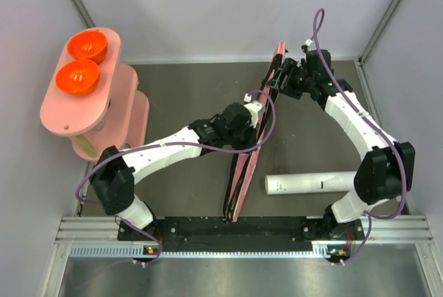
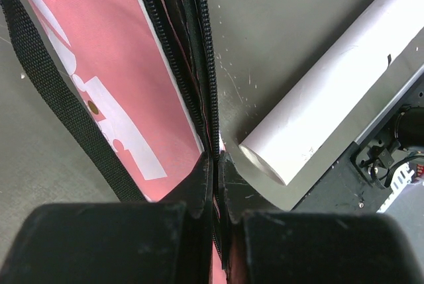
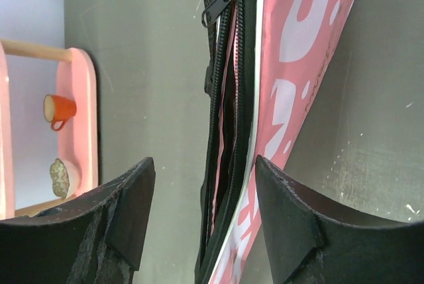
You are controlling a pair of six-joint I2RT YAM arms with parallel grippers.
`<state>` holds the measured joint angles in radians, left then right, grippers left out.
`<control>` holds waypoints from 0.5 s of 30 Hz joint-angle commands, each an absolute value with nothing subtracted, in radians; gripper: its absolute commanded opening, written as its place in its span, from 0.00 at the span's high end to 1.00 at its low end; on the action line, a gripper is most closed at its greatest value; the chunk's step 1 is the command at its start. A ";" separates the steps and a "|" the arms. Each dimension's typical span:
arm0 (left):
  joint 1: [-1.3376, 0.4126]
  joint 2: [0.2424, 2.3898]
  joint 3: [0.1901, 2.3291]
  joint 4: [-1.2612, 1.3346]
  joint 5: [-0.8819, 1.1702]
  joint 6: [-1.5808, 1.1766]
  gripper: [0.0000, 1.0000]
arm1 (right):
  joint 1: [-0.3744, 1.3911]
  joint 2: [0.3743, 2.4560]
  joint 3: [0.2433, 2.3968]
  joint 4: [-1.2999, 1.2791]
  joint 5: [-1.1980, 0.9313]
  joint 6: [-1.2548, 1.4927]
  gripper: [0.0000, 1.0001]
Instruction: Pack up the badminton gear
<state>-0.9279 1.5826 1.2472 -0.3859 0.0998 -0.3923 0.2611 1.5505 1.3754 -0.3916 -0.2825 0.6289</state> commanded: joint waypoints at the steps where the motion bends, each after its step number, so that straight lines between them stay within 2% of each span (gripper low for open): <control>1: -0.927 1.563 1.269 -0.342 0.135 -0.402 1.00 | 0.291 1.592 1.456 -0.400 -0.204 0.581 0.39; 2: -0.928 1.562 1.269 -0.342 0.135 -0.402 1.00 | 0.296 1.598 1.462 -0.405 -0.195 0.580 0.39; 5: -0.927 1.562 1.272 -0.345 0.144 -0.403 1.00 | 0.310 1.618 1.476 -0.414 -0.158 0.569 0.50; 8: -0.927 1.554 1.273 -0.347 0.156 -0.411 0.99 | 0.321 1.637 1.485 -0.414 -0.133 0.566 0.70; 9: -0.927 1.551 1.270 -0.347 0.158 -0.411 0.96 | 0.321 1.640 1.483 -0.416 -0.130 0.565 0.85; 11: -0.922 1.529 1.267 -0.342 0.163 -0.410 0.80 | 0.322 1.643 1.474 -0.416 -0.126 0.565 0.97; 12: -0.917 1.523 1.269 -0.345 0.161 -0.414 0.74 | 0.322 1.640 1.470 -0.414 -0.124 0.566 1.00; 13: -0.898 1.505 1.269 -0.344 0.172 -0.414 0.60 | 0.322 1.637 1.467 -0.411 -0.127 0.565 1.00; 15: -0.862 1.491 1.267 -0.322 0.234 -0.423 0.47 | 0.321 1.629 1.448 -0.399 -0.146 0.568 1.00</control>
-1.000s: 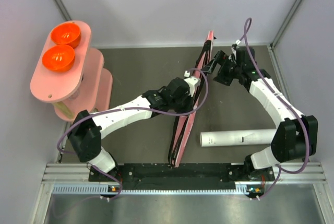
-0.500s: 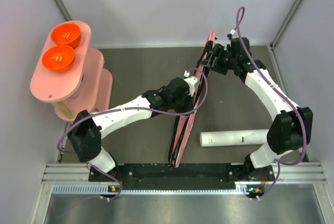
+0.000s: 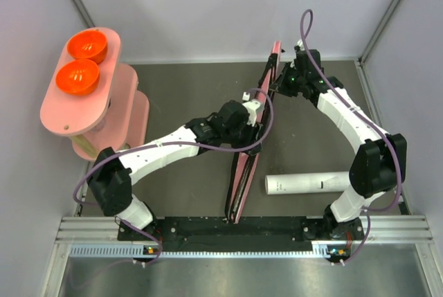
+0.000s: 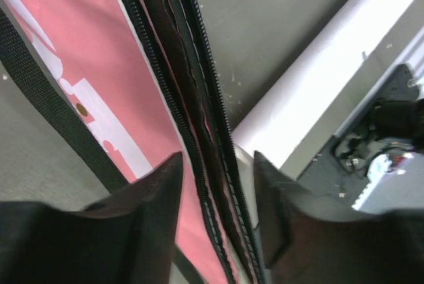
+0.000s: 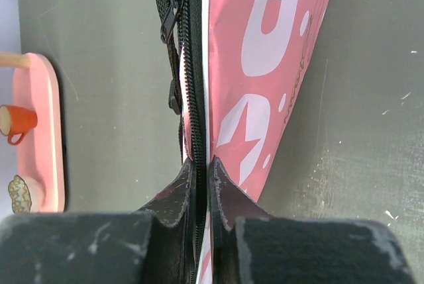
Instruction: Pack up the badminton gear
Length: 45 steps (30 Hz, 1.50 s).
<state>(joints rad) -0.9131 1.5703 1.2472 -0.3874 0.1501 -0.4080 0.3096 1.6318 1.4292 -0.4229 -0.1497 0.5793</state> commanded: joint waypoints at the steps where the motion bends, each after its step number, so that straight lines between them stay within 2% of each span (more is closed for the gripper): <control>1: -0.814 1.482 1.267 -0.305 0.267 -0.432 0.37 | 0.322 1.625 1.442 -0.390 -0.150 0.569 1.00; 3: -0.764 1.485 1.278 -0.236 0.361 -0.472 0.31 | 0.322 1.615 1.422 -0.373 -0.153 0.586 1.00; 5: -0.695 1.520 1.299 -0.165 0.432 -0.512 0.33 | 0.322 1.609 1.407 -0.353 -0.156 0.600 1.00; 6: -0.675 1.535 1.327 -0.129 0.501 -0.559 0.39 | 0.322 1.605 1.402 -0.348 -0.160 0.603 1.00; 8: -0.621 1.600 1.347 -0.042 0.567 -0.622 0.60 | 0.322 1.597 1.391 -0.339 -0.161 0.615 1.00; 9: -0.606 1.621 1.353 0.088 0.622 -0.717 0.62 | 0.322 1.595 1.388 -0.333 -0.173 0.618 1.00; 12: -0.562 1.722 1.399 0.252 0.676 -0.880 0.59 | 0.322 1.586 1.378 -0.318 -0.208 0.632 1.00; 17: -0.545 1.859 1.529 0.264 0.646 -0.894 0.53 | 0.322 1.568 1.368 -0.314 -0.238 0.641 1.00; 22: -0.525 1.982 1.672 0.248 0.630 -0.908 0.57 | 0.322 1.559 1.367 -0.313 -0.248 0.643 1.00; 32: -0.499 2.072 1.766 0.235 0.517 -0.989 0.54 | 0.322 1.545 1.367 -0.313 -0.253 0.649 1.00; 38: -0.492 2.140 1.819 0.300 0.558 -1.058 0.51 | 0.321 1.542 1.365 -0.313 -0.250 0.653 1.00; 40: -0.492 2.166 1.830 0.334 0.574 -1.097 0.54 | 0.322 1.542 1.368 -0.313 -0.252 0.658 1.00; 45: -0.492 2.215 1.877 0.390 0.603 -1.163 0.55 | 0.322 1.534 1.370 -0.313 -0.252 0.663 1.00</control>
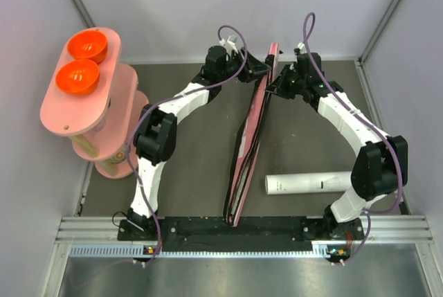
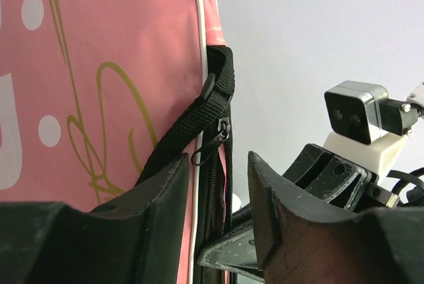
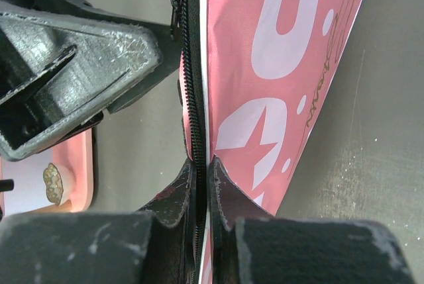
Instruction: Pack up the badminton gear
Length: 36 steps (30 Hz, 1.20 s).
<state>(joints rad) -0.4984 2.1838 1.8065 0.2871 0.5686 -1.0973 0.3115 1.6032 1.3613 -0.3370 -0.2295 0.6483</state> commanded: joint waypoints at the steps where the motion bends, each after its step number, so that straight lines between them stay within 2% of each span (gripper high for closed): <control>1: -0.492 2.223 1.885 0.388 0.601 -1.166 0.55 | 0.322 1.532 1.370 -0.313 -0.252 0.664 1.00; 5: -0.494 2.232 1.913 0.387 0.598 -1.173 0.55 | 0.321 1.531 1.368 -0.313 -0.250 0.664 1.00; 19: -0.495 2.256 1.954 0.385 0.612 -1.184 0.73 | 0.322 1.526 1.367 -0.314 -0.249 0.667 1.00; 25: -0.499 2.270 1.979 0.368 0.617 -1.181 0.75 | 0.322 1.526 1.367 -0.314 -0.247 0.666 1.00; 29: -0.502 2.275 2.022 0.319 0.612 -1.149 0.85 | 0.322 1.528 1.367 -0.314 -0.244 0.667 1.00; 30: -0.505 2.273 2.029 0.287 0.611 -1.126 0.95 | 0.322 1.526 1.367 -0.316 -0.241 0.667 1.00; 31: -0.506 2.273 2.040 0.270 0.604 -1.115 1.00 | 0.322 1.529 1.367 -0.316 -0.242 0.667 1.00; 36: -0.515 2.240 2.051 0.204 0.592 -1.046 1.00 | 0.322 1.539 1.370 -0.316 -0.219 0.692 1.00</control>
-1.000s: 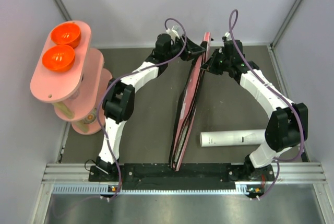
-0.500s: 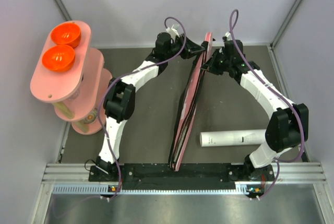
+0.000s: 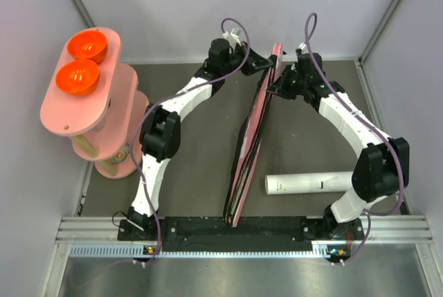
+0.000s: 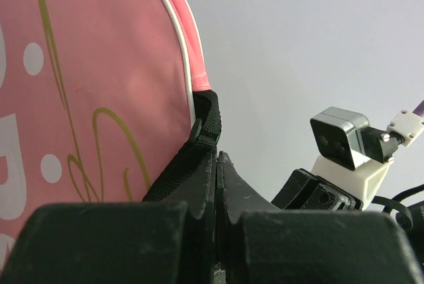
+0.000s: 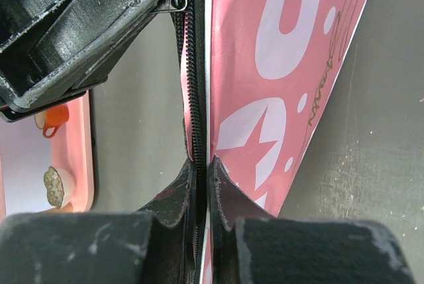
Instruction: Pack up the badminton gear
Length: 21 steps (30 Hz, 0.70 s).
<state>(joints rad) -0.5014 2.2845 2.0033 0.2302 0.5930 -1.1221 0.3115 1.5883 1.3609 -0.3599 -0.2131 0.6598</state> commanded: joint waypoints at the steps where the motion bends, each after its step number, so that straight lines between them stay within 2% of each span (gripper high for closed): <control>1: -0.518 2.232 2.049 0.166 0.588 -1.034 1.00 | 0.322 1.539 1.371 -0.316 -0.213 0.698 1.00; 7: -0.555 2.099 1.936 0.061 0.529 -0.891 1.00 | 0.319 1.543 1.365 -0.279 -0.144 0.773 1.00; 10: -0.561 2.008 1.754 0.081 0.514 -0.877 1.00 | 0.316 1.557 1.365 -0.256 -0.138 0.795 1.00; 13: -0.568 1.944 1.663 0.118 0.508 -0.884 1.00 | 0.316 1.563 1.356 -0.250 -0.155 0.790 1.00; 17: -0.575 1.943 1.660 0.130 0.537 -0.893 1.00 | 0.316 1.522 1.315 -0.244 -0.173 0.770 1.00; 20: -0.575 1.942 1.661 0.130 0.543 -0.890 1.00 | 0.314 1.461 1.287 -0.273 -0.175 0.727 0.86; 21: -0.575 1.941 1.663 0.130 0.543 -0.888 1.00 | 0.314 1.445 1.278 -0.303 -0.167 0.713 0.75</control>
